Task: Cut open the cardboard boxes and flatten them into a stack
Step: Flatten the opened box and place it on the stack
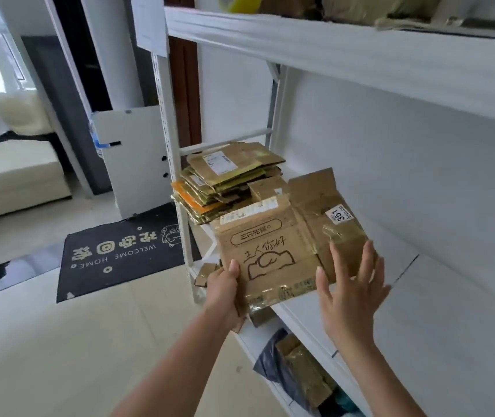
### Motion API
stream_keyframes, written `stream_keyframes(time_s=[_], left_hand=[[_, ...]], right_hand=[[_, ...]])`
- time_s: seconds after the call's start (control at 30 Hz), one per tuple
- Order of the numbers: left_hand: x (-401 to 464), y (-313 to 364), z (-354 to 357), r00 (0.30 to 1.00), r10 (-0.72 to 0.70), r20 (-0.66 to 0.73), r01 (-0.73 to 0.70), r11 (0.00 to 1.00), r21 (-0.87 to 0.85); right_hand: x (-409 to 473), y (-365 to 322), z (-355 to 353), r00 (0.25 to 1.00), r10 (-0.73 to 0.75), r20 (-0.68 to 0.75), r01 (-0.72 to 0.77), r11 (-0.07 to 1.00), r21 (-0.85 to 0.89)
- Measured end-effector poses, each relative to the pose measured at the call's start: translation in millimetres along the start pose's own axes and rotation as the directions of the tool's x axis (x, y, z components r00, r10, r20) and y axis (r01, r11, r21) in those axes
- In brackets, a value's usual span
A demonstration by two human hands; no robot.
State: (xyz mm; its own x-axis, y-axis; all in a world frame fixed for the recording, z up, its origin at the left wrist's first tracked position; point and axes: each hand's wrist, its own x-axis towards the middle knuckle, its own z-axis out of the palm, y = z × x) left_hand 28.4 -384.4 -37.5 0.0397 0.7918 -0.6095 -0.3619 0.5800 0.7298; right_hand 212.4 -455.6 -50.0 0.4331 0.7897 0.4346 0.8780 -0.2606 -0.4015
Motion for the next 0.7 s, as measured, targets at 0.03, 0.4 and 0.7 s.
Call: stream_keyframes(time_s=[0.03, 0.4, 0.7], left_hand=[[6.4, 15.4, -5.2, 1.0, -0.003, 0.0, 0.003, 0.999, -0.049], [104.7, 172.3, -68.5, 0.986, 0.085, 0.147, -0.105, 0.986, 0.132], [201.8, 249.2, -46.3, 0.956, 0.231, 0.184, -0.287, 0.871, 0.398]], right_hand=[[11.2, -16.1, 7.1, 1.0, 0.007, -0.009, -0.007, 0.999, 0.052], [125.0, -200.3, 97.3, 0.915, 0.398, 0.071, -0.375, 0.769, 0.518], [233.7, -229.0, 142.5, 0.912, 0.407, -0.042, -0.338, 0.807, 0.485]])
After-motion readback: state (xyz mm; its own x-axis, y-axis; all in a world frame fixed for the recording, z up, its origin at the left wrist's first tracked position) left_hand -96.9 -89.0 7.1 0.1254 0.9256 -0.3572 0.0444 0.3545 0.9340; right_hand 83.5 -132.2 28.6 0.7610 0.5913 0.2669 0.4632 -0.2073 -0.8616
